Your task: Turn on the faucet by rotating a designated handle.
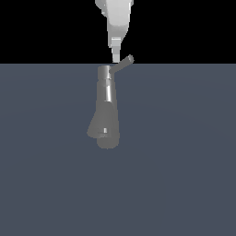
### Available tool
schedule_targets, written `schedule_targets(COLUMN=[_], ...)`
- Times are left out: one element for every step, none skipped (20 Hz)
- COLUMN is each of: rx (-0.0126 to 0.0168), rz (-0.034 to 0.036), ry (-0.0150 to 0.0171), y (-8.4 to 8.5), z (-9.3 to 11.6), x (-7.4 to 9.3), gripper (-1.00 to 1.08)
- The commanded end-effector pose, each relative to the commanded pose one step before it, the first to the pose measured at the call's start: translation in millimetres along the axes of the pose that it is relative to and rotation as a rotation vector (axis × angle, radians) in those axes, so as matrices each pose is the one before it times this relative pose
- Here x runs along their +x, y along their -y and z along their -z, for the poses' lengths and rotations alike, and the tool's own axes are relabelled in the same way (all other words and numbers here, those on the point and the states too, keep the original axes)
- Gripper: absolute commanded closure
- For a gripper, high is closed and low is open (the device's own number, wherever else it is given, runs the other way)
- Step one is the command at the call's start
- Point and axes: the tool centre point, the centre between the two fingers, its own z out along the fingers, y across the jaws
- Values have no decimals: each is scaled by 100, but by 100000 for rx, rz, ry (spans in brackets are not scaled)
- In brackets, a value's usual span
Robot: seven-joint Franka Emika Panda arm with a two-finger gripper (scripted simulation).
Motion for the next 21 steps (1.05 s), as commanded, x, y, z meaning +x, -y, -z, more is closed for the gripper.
schedule_targets(rx=[-9, -11, -11, -12, -11, -11, -11, -11, -11, -12, -12, -11, -12, -11, -12, -12, -12, -12, -12, -14, 0], rz=[-1108, -129, -129, -137, -129, -129, -129, -129, -119, -129, -129, -119, -129, -119, -129, -119, -119, -119, -119, -128, 0], ry=[2, -6, -5, -6, -5, -5, -4, -4, -3, -3, -3, -3, -2, -2, -2, -1, -1, 0, 0, 1, 0], y=[744, 212, 210, 209, 207, 206, 204, 203, 202, 200, 199, 198, 197, 196, 195, 194, 193, 192, 191, 190, 0], z=[-579, -101, -100, -100, -98, -98, -97, -96, -95, -95, -95, -94, -93, -92, -92, -91, -91, -90, -89, -89, 0], x=[1324, 328, 325, 328, 321, 319, 317, 315, 309, 312, 310, 304, 307, 300, 304, 297, 295, 294, 292, 295, 0], gripper=[108, 108, 108, 108, 108, 108, 108, 108, 108, 108, 108, 108, 108, 108, 108, 108, 108, 108, 108, 108, 108])
